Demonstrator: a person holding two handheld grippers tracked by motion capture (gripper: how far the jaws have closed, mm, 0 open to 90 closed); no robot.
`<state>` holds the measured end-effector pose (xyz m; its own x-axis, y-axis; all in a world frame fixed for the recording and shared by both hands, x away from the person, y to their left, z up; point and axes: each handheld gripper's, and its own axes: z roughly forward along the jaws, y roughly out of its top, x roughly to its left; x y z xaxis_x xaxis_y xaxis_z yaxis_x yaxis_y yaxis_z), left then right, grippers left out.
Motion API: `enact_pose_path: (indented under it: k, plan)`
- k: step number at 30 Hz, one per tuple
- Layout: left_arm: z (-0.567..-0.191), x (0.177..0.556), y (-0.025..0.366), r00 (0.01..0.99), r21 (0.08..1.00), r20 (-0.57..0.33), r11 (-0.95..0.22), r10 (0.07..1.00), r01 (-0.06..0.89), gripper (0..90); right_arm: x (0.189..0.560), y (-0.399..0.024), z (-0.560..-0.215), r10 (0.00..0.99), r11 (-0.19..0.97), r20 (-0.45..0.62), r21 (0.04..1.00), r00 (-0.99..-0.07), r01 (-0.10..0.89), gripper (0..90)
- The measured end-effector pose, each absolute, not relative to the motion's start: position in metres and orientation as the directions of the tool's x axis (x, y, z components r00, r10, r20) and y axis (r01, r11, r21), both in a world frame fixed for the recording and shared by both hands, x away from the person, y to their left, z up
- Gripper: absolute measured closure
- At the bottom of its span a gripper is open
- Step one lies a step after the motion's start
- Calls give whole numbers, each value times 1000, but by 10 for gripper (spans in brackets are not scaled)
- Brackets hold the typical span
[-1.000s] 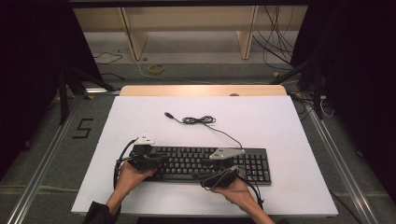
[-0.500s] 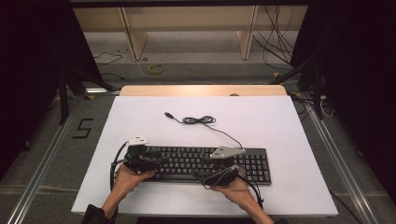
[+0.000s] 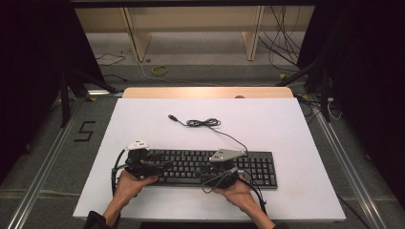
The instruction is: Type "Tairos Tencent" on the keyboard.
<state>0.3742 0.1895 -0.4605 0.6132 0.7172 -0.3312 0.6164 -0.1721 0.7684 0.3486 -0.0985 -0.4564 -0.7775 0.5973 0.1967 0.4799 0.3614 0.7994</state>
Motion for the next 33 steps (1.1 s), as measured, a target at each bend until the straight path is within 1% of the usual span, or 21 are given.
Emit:
enact_pose_path:
  k: [5, 10, 14, 20, 33]
  plan:
    - [-460, 373, 189, 618, 769, -325, -180, 716, 614, 333, 352, -94, -459, 599, 375, 193, 790, -777, 485, 784]
    - [-459, 371, 189, 619, 779, -324, -170, 715, 604, 322, 356, -89, -459, 600, 379, 185, 791, -778, 480, 850]
    - [-457, 370, 190, 622, 787, -323, -162, 713, 595, 322, 358, -85, -460, 601, 389, 177, 787, -779, 479, 885]
    - [-456, 366, 190, 628, 792, -317, -166, 711, 588, 323, 361, -79, -468, 608, 425, 151, 767, -780, 480, 899]
    - [-458, 360, 189, 633, 799, -310, -166, 710, 578, 325, 362, -72, -473, 600, 441, 150, 758, -786, 481, 900]
